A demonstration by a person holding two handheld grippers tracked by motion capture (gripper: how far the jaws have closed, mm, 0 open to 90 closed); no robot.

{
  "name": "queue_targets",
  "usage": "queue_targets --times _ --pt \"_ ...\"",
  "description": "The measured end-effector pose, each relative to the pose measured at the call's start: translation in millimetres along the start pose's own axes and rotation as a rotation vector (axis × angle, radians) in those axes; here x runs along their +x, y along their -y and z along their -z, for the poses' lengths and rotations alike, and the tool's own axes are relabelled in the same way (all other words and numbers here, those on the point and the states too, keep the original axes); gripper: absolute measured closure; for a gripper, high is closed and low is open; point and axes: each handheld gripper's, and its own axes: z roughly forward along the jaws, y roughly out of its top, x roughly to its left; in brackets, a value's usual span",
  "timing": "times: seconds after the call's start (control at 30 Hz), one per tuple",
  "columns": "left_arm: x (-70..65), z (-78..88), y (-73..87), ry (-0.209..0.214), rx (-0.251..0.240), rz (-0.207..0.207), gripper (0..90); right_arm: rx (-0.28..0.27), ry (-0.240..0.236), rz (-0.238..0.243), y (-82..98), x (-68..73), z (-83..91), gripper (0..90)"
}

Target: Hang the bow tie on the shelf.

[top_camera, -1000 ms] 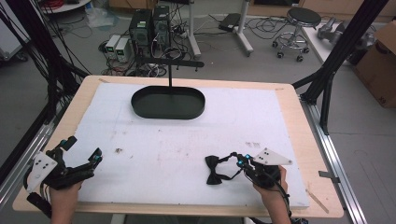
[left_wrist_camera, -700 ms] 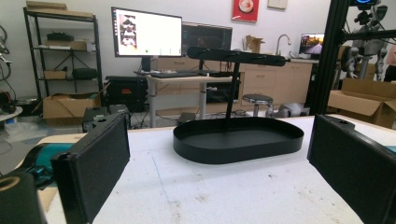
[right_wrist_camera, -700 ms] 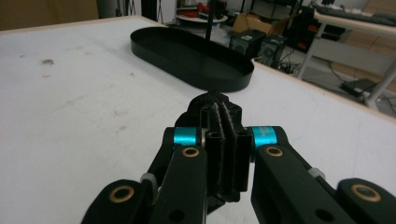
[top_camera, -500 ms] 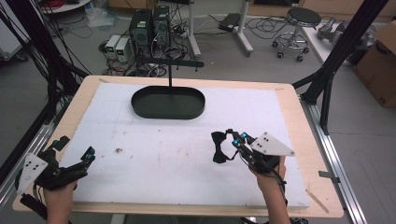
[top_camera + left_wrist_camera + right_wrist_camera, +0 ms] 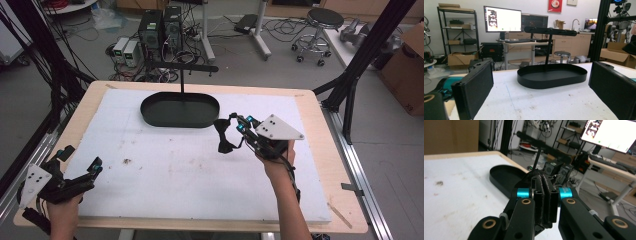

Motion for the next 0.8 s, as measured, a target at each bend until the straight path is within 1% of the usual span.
queue_targets --times 0.07,0.13,0.23,0.27,0.33,0.47,0.57,0.67,0.73,0.77,0.8 --pt "0.0 -0.4 0.4 0.001 -0.001 0.002 6.2 -0.020 -0.005 0.003 -5.1 -1.6 -5.4 87.9" --pt "-0.3 -0.8 0.9 0.001 0.001 0.001 6.2 -0.030 -0.006 0.009 -10.2 -2.9 -10.7 87.9" --pt "-0.6 -1.5 1.6 0.003 0.002 0.001 6.1 -0.040 -0.005 0.027 -18.0 -3.9 -18.7 87.9" --pt "-0.8 -1.9 1.9 0.004 0.001 0.003 6.1 -0.051 0.000 0.043 -22.5 -5.2 -23.9 88.0" --pt "-0.8 -2.2 2.4 0.005 0.004 0.002 6.1 -0.054 0.001 0.039 -24.7 -5.9 -26.7 87.9" --pt "-0.7 -3.0 3.5 0.006 0.006 0.004 6.2 -0.085 0.005 0.042 -33.1 -9.7 -36.4 87.9" --pt "-0.9 -3.5 4.4 0.007 0.007 0.005 6.2 -0.129 0.015 0.036 -41.5 -13.4 -44.5 87.9" --pt "-1.4 -3.7 5.6 0.003 0.006 0.002 6.1 -0.145 0.018 0.033 -45.2 -15.0 -48.6 87.9" --pt "-1.9 -3.7 6.1 -0.002 0.003 0.003 6.2 -0.169 0.022 0.026 -48.9 -17.1 -52.4 87.9" --pt "-2.1 -3.5 6.1 -0.002 0.001 0.003 6.1 -0.192 0.021 0.028 -52.7 -19.6 -56.6 87.9" --pt "-2.4 -3.5 6.2 -0.003 -0.002 0.004 6.1 -0.192 0.021 0.028 -52.7 -19.6 -56.6 87.9"
